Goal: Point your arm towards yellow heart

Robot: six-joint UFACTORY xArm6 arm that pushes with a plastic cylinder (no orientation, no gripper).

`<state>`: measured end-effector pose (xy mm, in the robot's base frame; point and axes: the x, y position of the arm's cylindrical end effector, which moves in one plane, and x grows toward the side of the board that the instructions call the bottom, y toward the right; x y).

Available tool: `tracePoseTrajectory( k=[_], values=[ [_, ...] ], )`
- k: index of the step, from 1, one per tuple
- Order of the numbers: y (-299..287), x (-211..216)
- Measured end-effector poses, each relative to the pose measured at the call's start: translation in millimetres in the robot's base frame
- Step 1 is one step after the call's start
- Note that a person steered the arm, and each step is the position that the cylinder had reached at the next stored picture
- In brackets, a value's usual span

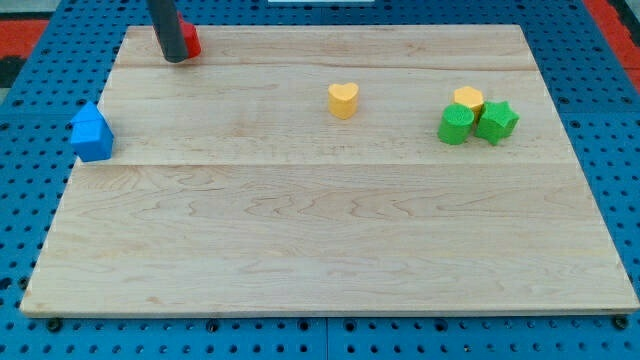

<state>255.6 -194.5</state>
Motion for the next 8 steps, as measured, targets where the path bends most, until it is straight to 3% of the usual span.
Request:
tracePoseTrajectory(
  k=[7,8],
  values=[
    [48,0],
    [76,7]
  ],
)
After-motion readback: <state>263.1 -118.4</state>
